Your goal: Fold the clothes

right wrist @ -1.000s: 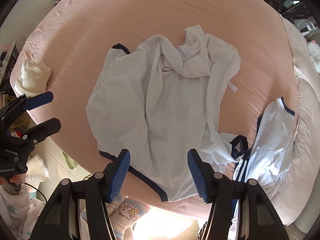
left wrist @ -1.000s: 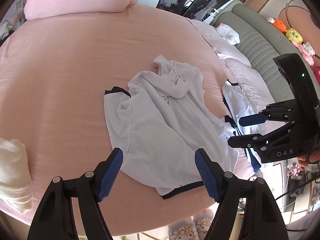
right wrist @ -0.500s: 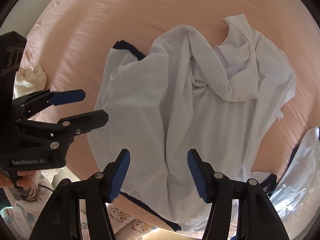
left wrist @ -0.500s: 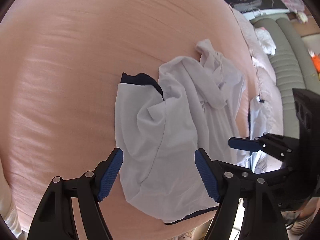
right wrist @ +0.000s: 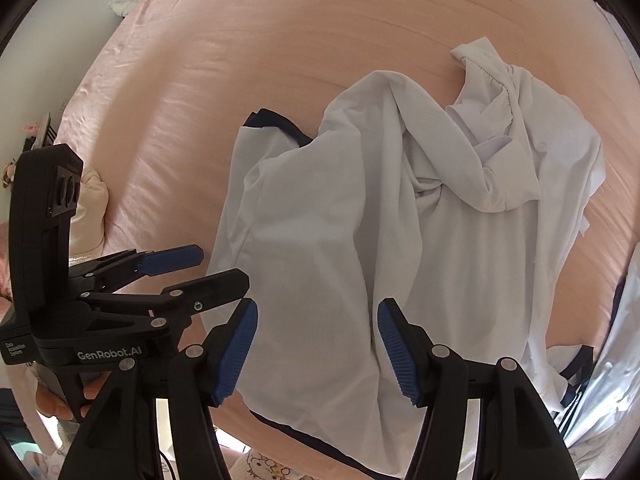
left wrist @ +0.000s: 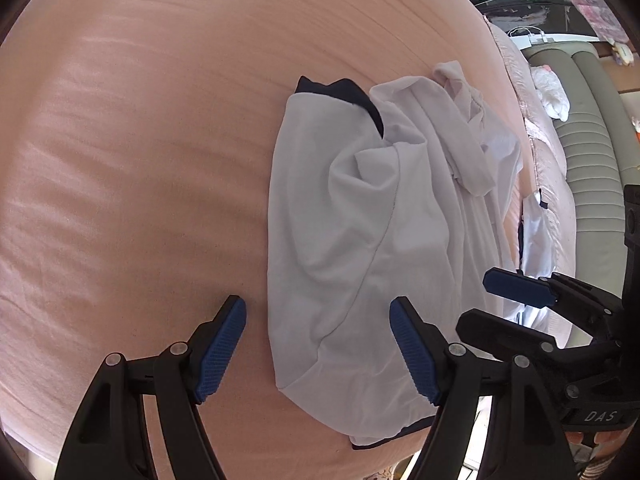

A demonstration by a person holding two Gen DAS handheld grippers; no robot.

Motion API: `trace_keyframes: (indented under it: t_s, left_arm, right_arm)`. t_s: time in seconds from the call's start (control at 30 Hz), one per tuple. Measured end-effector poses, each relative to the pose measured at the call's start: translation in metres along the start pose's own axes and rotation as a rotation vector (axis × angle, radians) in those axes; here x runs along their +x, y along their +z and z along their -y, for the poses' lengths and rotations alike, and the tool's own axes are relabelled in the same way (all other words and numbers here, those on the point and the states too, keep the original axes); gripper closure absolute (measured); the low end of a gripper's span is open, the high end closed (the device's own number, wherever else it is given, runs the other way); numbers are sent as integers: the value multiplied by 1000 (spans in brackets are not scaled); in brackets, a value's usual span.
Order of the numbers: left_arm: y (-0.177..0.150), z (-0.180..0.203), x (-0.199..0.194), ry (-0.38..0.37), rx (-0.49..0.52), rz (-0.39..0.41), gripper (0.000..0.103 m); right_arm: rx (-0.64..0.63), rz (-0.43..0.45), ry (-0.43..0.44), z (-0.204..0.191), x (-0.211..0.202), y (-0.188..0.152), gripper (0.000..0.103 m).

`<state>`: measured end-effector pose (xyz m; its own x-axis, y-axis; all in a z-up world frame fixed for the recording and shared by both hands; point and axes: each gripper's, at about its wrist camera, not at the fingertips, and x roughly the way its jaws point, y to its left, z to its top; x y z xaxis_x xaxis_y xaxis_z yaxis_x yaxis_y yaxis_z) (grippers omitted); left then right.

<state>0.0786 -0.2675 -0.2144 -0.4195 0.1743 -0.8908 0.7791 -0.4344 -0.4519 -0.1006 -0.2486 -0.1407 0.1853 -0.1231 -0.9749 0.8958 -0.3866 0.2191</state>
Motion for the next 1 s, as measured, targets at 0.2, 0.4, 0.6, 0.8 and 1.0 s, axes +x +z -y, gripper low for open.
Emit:
trace_keyframes:
  t_s: [0.2, 0.4, 0.6, 0.8, 1.0]
  left_arm:
    - [-4, 3, 0, 0, 11, 32, 30]
    - [-9, -1, -1, -56, -46, 131, 31]
    - [-4, -1, -4, -195, -92, 210, 53]
    - [-5, -8, 15, -353, -163, 202, 78]
    - [-3, -6, 17, -455, -187, 175, 82]
  right_arm:
    - [44, 28, 65, 15, 9, -12, 41]
    - [122, 37, 132, 35, 15, -30, 41]
    - [185, 30, 165, 50, 20, -40, 41]
    - [210, 61, 231, 55, 16, -45, 41]
    - [197, 83, 233, 57, 13, -46, 41]
